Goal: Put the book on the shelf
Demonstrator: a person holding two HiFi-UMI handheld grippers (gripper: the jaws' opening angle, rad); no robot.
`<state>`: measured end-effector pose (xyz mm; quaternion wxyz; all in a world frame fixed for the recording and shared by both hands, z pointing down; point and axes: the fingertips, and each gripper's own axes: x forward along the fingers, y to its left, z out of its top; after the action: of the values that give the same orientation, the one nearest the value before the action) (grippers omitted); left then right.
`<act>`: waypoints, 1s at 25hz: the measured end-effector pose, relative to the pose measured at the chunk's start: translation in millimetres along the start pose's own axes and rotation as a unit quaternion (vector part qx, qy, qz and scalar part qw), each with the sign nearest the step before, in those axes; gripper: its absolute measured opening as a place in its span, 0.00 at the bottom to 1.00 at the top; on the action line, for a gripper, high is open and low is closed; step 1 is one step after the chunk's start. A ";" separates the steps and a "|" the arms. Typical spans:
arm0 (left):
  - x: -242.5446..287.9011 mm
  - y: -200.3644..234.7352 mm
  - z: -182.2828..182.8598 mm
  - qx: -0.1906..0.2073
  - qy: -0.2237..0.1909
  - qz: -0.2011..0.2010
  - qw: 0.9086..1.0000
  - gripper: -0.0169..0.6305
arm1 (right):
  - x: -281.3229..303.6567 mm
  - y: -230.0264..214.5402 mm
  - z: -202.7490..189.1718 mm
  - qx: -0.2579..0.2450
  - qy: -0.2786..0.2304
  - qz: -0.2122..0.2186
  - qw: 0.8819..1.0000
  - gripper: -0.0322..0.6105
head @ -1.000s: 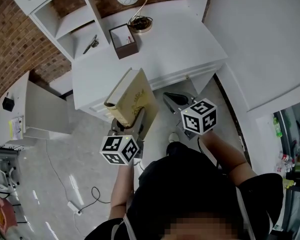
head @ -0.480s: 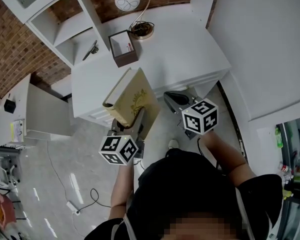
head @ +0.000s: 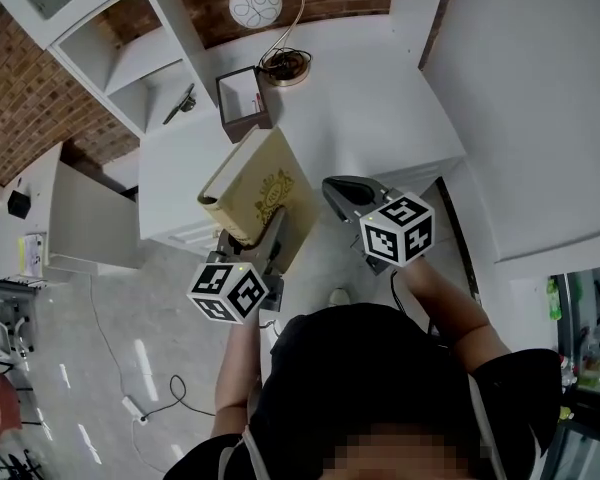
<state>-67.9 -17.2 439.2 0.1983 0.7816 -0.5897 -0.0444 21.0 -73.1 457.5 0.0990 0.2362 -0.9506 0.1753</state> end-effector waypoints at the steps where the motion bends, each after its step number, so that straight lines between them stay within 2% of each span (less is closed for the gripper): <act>1: 4.2 0.8 1.5 0.001 -0.002 0.004 1.000 0.37 | 1.6 -3.7 2.8 -0.002 -0.002 0.004 1.000 0.04; 7: 15.5 5.2 7.0 0.005 -0.005 0.021 1.000 0.37 | 12.6 -12.3 9.4 -0.009 -0.003 0.020 1.000 0.04; 12: 22.8 13.9 15.4 0.003 -0.007 0.017 1.000 0.37 | 29.4 -12.5 17.7 -0.032 0.000 0.023 0.999 0.04; 25: 56.7 45.0 54.4 0.012 0.001 -0.034 0.999 0.37 | 77.7 -22.6 60.1 -0.033 -0.017 0.010 0.999 0.04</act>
<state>-108.1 -94.7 414.9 0.1880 0.8037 -0.5630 -0.0429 -41.8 -146.8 429.8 0.0886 0.2266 -0.9597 0.1405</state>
